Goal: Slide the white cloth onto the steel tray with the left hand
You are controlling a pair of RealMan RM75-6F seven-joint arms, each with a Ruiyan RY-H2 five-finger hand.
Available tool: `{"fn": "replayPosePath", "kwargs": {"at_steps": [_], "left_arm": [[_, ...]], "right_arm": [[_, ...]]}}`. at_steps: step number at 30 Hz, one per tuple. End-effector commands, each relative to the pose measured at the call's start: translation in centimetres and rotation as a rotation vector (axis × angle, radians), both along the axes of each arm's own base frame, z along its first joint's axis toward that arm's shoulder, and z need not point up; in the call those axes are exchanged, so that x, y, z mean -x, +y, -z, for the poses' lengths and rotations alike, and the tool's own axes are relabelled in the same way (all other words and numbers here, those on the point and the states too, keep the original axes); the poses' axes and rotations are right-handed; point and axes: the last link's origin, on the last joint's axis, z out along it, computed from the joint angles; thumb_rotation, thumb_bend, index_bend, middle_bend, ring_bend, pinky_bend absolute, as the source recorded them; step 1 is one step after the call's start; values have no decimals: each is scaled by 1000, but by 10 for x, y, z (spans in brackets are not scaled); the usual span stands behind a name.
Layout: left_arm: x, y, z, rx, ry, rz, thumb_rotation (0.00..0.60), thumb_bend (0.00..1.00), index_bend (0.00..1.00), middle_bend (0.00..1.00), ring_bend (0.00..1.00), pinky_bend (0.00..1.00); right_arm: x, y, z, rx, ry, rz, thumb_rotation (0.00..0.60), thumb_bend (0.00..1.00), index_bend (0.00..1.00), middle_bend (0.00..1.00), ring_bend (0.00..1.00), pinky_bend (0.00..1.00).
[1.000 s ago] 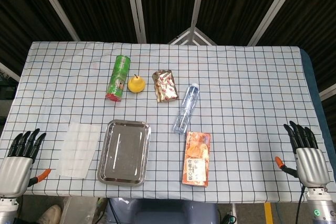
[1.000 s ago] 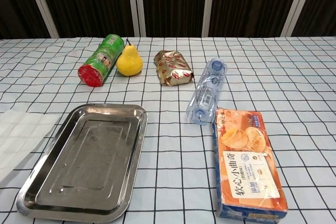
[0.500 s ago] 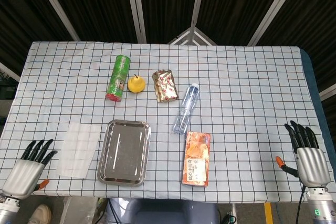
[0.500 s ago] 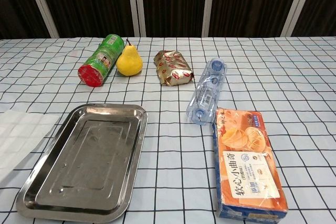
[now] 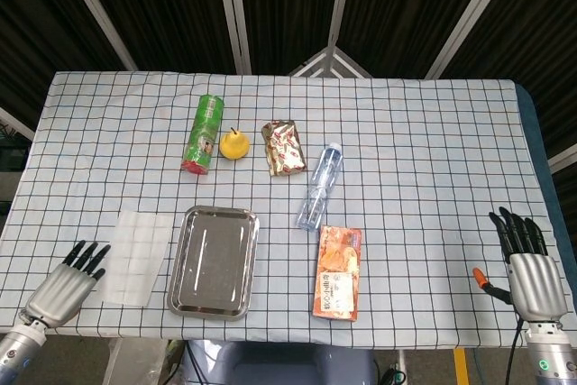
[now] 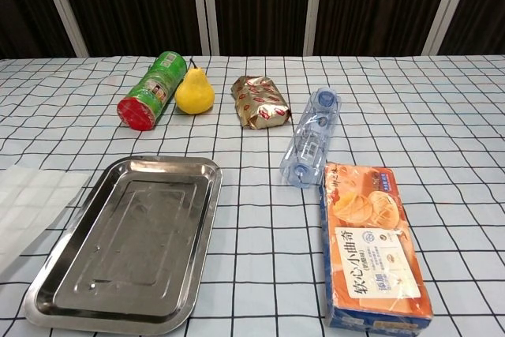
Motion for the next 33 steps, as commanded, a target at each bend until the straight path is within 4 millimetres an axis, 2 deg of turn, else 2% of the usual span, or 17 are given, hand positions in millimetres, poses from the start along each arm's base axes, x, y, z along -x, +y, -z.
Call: {"fn": "replayPosePath", "kwargs": {"at_steps": [1,14,20,22,28,33], "left_arm": [[2,4,6,11,20,5,600,152,333,0,0,0],[-11,14,30,39,19,66,600,174,358,0,0,0],[-12,16,36,44,18,60,600,197,393,0,0,0],[-13,17,37,45,17,58,600,234,406,0,0,0],[-16,16,40,59,0,54,600,435,487,0,0,0],[-16,15,39,48,-19,49,600,500,538,0,0,0]], "right_arm": [[0,0,0,-1,-5,2,600,313,0,0,0,0],[0,0,-1,2,-14,2,600,313,0,0,0,0],[-1,0,-1,4,-17,-2,600,313,0,0,0,0],[0,0,-2,5,-17,-2,600,313,0,0,0,0],[0,1,-2,6,-20,-2,600,313,0,0,0,0],[0,1,-3,7,-23,-1,600,313,0,0,0,0]]}}
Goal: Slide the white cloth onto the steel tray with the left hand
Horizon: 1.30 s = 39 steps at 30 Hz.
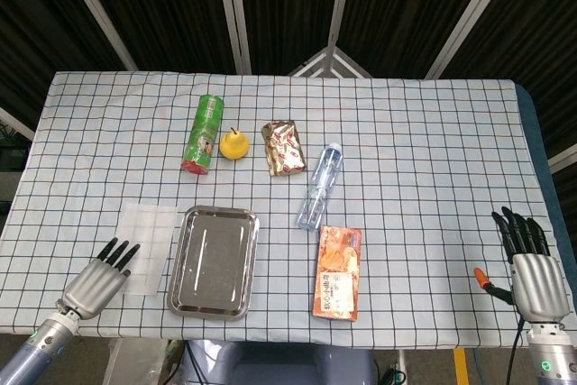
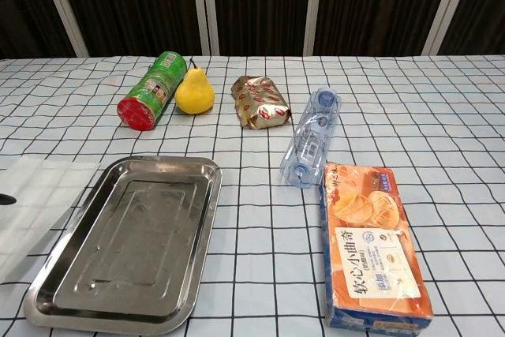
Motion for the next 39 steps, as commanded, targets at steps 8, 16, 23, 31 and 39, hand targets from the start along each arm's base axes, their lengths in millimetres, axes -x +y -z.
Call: {"fn": "replayPosePath", "kwargs": {"at_steps": [8,16,23,31,39], "left_arm": [[-6,6,-15,-67,-58,2,600,526,565,0,0,0],[-69,40,-45,-262,-321,102,600,524,547,0,0,0],[-153,44,-45,-263,-541,263,600,518,548,0,0,0],[-186,10,-16,-127,-575,359,600,514,548,0,0,0],[-164,-10,3,-43,-512,376,600,514,548,0,0,0]], "right_arm": [[0,0,0,-2,-2,1,600,314,0,0,0,0],[-1,-2,1,-6,10,-4,600,313,0,0,0,0],[0,-2,1,-1,14,-2,600,313,0,0,0,0],[1,-3,-1,1,17,-3,600,313,0,0,0,0],[1,-3,-1,1,17,-1,600,314,0,0,0,0]]}}
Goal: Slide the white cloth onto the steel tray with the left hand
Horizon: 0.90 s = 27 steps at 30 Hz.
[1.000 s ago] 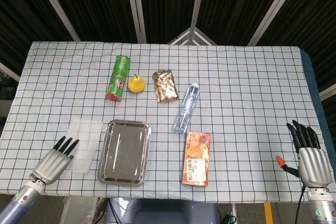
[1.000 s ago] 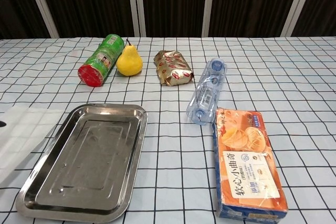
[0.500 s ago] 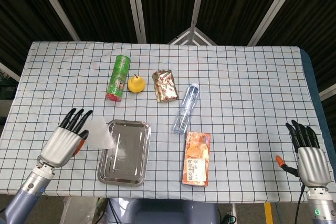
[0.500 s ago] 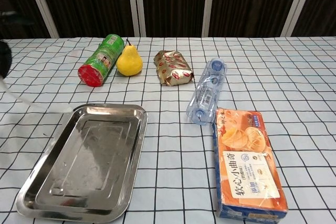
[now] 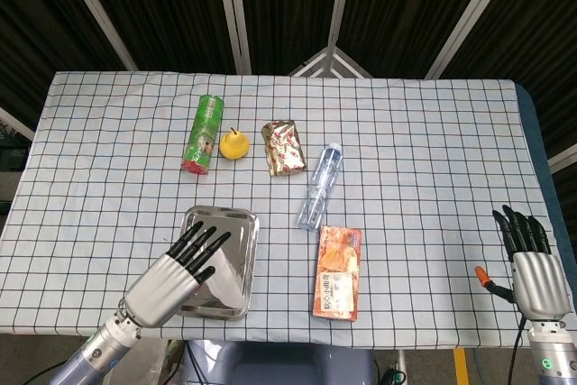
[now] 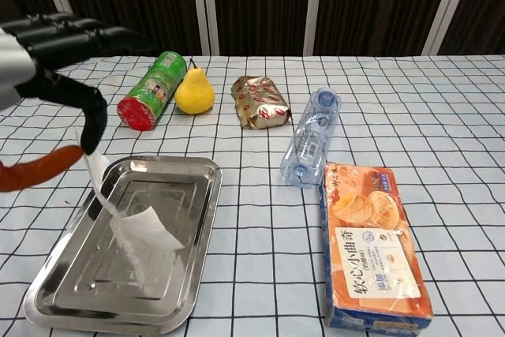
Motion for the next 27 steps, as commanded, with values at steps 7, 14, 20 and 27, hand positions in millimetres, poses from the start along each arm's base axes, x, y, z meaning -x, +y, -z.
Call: {"fn": "replayPosePath", "kwargs": {"at_steps": [7,14,20,27], "left_arm": [[49,-6,18,68,101,-54,600,513,548,0,0,0],[74,5,22,90,172,-69,600,513,547,0,0,0],[81,9,26,111,210,-46,600,513,546,0,0,0],[81,7,35,126,221,-34,600,511,541,0,0,0]], "right_arm": [[0,0,1,-4,3,8,600,313,0,0,0,0],[0,0,2,-7,4,10,600,314,0,0,0,0],[0,0,2,-8,3,13,600,313,0,0,0,0],[0,0,2,-9,2,11,600,313,0,0,0,0]]}}
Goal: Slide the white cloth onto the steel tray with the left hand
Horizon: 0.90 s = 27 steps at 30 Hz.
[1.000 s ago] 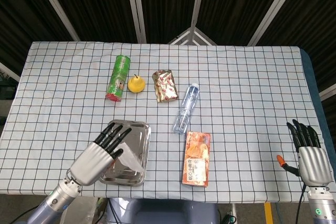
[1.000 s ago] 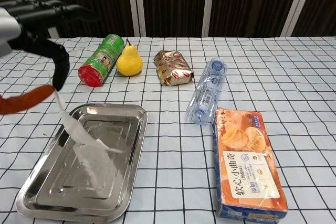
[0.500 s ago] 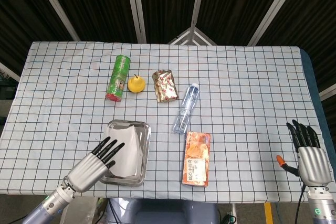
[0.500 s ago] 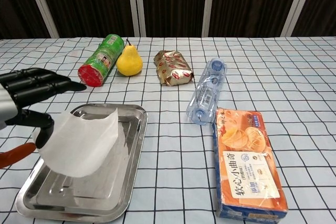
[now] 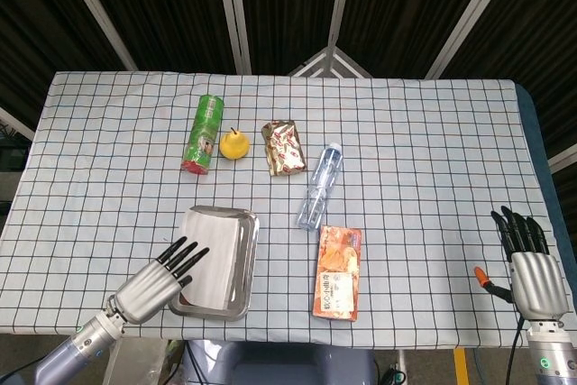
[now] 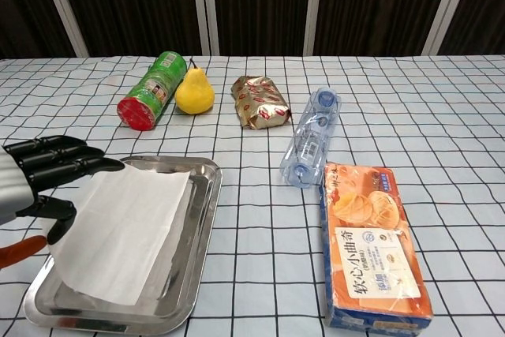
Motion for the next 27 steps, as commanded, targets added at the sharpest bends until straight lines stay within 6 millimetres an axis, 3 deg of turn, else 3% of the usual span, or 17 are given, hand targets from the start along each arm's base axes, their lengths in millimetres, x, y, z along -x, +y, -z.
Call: {"fn": "replayPosePath", "kwargs": {"at_steps": [1,7,18,23,27], "left_arm": [[-2,-2,6,12,0,3,600,511,539,0,0,0],[-2,-3,7,5,1,-9,600,473,451,0,0,0],[6,-8,-5,3,12,-40,600,252,10,0,0,0],[11,-10,-15,19,36,-86,600,152,0,0,0,0],[14,-8,-20,38,76,-113,600,189,0,0,0,0]], "right_arm": [[0,0,0,0,0,0,600,313,0,0,0,0],[0,0,-1,2,-3,0,600,313,0,0,0,0],[0,0,-2,3,-8,-1,600,314,0,0,0,0],[0,0,-1,1,-7,-2,600,313,0,0,0,0],[0,0,-1,0,-8,-1,600,313,0,0,0,0]]}}
